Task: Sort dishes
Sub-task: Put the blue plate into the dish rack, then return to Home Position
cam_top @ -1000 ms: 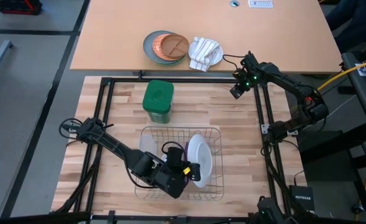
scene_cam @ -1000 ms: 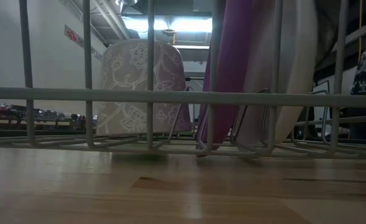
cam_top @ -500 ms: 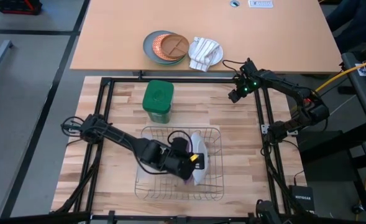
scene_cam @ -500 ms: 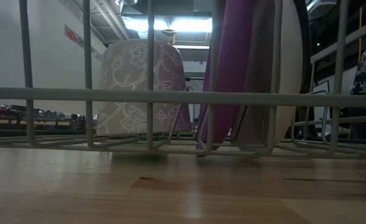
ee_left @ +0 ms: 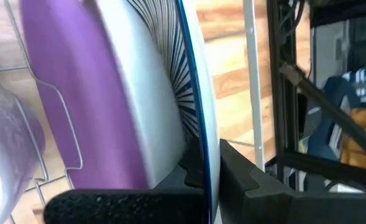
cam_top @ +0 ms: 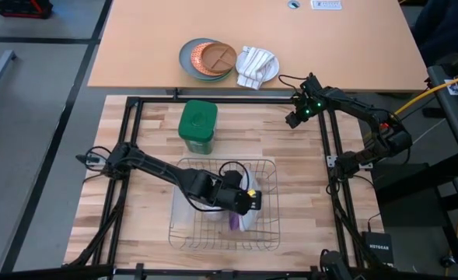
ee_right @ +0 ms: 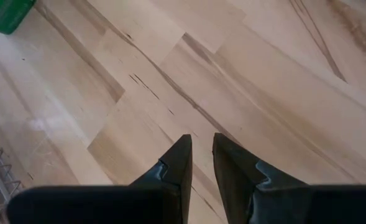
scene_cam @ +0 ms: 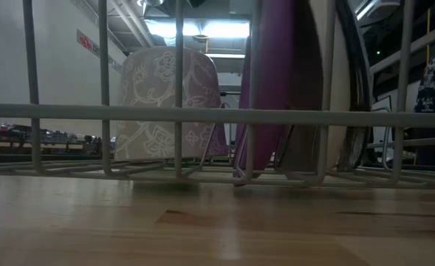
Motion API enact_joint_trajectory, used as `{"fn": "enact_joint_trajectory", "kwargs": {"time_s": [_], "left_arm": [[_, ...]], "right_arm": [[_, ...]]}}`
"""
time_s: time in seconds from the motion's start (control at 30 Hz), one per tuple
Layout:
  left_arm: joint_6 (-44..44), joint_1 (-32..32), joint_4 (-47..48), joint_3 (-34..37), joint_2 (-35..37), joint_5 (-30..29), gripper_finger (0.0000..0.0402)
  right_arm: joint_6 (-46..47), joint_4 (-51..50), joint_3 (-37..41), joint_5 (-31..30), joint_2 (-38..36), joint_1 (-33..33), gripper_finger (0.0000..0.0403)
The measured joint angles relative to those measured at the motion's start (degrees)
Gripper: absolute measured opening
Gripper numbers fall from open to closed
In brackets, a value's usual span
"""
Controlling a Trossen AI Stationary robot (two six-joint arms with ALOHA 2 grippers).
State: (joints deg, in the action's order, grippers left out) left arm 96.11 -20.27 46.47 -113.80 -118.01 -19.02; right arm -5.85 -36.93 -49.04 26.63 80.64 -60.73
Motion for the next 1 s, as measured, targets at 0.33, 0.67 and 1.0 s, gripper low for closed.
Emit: {"fn": "enact_joint_trajectory", "kwargs": {"time_s": [0.33,0.67,1.0], "left_arm": [[-6.2,1.0,-7.1,0.1,0.0,1.5,0.0044],[-7.3,1.3,-8.5,0.0,0.3,2.0,0.0098],[-15.5,1.3,-8.8,0.0,2.4,1.8,0.0109]], "right_arm": [[0.0,0.0,0.0,0.0,0.0,0.0,0.0069],[0.0,-0.1,0.0,0.0,0.0,0.0,0.0069],[-0.4,0.6,0.0,0.0,-2.0,0.0,0.0069]]}}
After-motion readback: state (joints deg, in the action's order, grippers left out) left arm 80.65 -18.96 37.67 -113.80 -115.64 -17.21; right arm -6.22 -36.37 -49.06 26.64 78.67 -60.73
